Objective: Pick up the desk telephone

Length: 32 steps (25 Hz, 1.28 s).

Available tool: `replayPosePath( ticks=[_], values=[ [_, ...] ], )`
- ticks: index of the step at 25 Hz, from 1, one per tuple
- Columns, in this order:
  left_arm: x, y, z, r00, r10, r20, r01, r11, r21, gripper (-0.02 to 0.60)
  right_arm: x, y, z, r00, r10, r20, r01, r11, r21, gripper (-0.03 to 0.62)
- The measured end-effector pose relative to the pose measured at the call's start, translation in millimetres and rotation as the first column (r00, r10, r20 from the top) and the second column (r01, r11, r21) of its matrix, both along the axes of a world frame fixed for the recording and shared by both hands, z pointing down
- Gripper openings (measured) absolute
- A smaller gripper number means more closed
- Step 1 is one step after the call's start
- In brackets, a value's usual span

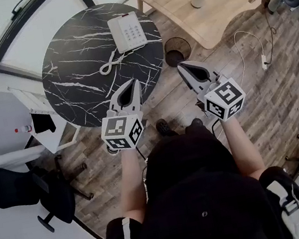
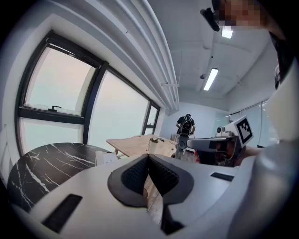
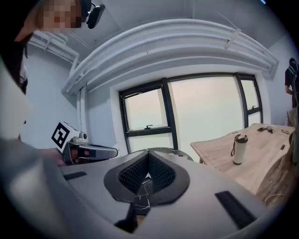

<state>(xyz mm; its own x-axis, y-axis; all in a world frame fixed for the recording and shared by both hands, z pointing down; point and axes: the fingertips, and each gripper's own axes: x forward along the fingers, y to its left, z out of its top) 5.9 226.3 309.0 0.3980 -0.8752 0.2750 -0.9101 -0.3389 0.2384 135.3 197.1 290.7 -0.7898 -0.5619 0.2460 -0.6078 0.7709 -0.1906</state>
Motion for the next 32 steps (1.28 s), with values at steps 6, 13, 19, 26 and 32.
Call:
replayPosePath(
  ticks=[6,13,19,26,32],
  values=[
    [1,-1,3,1.0,0.003,-0.001,-0.003,1.0,-0.004,0.015,6,-6,2,0.999,0.036,0.04,-0.035,0.999,-0.027,0.029],
    [-3,0,4,1.0,0.011,-0.001,-0.011,1.0,-0.01,0.015,4,-9,4,0.998,0.058,0.028,-0.057,0.998,-0.027,0.031],
    [-8,3,11,1.0,0.007,-0.01,-0.008,0.999,-0.033,0.015,1,-5,15,0.998,0.063,-0.011,-0.064,0.997,-0.047,0.031],
    [-9,4,27,1.0,-0.004,-0.021,0.002,0.997,-0.078,0.015,-1,-8,37,0.997,0.057,-0.061,-0.062,0.993,-0.098,0.031],
    [-18,-7,43,0.999,-0.028,-0.018,0.025,0.993,-0.118,0.015,-13,-28,58,0.996,0.032,-0.089,-0.044,0.989,-0.14,0.031]
  ],
)
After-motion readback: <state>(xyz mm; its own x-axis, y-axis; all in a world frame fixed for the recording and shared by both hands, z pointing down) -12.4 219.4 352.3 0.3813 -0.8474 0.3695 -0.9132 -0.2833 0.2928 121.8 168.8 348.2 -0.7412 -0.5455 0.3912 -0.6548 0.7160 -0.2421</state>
